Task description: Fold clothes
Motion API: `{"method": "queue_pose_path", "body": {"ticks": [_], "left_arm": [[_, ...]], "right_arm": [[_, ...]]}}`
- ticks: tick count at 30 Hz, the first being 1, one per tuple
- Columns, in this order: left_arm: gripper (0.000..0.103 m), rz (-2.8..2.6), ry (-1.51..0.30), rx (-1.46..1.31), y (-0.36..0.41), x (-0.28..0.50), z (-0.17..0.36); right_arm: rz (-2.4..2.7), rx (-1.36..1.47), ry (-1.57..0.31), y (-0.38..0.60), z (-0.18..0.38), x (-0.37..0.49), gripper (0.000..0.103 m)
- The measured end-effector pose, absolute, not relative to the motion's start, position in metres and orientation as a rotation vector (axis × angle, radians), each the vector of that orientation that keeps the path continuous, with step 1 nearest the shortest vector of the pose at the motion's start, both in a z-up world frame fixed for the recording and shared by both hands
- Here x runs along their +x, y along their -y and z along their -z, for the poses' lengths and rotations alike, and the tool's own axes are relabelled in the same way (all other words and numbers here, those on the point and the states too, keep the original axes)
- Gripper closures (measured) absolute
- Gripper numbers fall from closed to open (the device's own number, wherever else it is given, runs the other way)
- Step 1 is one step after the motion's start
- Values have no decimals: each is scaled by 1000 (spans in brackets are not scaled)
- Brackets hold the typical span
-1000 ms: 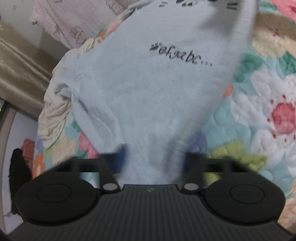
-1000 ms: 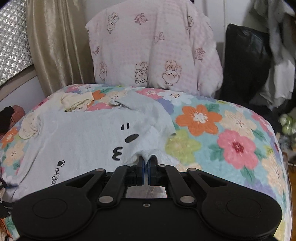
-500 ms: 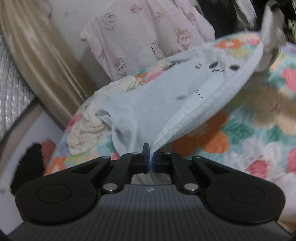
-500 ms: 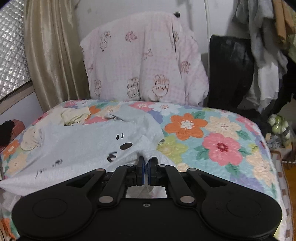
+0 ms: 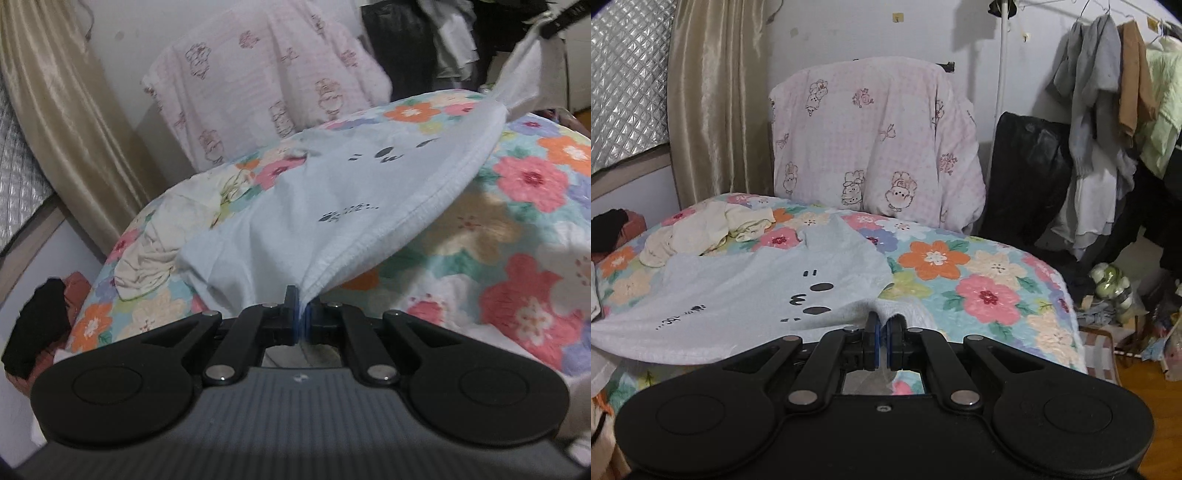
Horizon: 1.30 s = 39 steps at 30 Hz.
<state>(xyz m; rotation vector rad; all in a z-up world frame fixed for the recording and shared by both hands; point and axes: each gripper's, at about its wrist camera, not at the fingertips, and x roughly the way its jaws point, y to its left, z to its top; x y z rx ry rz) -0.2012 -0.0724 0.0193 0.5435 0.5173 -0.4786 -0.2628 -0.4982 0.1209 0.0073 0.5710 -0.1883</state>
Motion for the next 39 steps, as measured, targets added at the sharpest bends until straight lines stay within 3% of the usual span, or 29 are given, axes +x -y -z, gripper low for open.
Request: {"method": "queue_pose_path", "body": {"ticks": [13, 16, 21, 27, 32, 39], "left_arm": [[100, 561, -538, 490, 55, -236, -52], [100, 515, -500, 595, 62, -216, -39], [100, 548, -587, 493, 65, -128, -24], [99, 468, -655, 431, 69, -3, -3], [99, 458, -775, 336, 60, 82, 34], [99, 459, -819, 231, 45, 138, 54]], "right_arm": [[183, 20, -563, 488, -163, -306, 100], [151, -31, -620, 487, -165, -265, 100], [94, -48, -752, 489, -157, -142, 100], [52, 175, -952, 497, -126, 10, 100], [102, 178, -900, 492, -87, 77, 100], [154, 223, -841, 520, -50, 145, 100]]}}
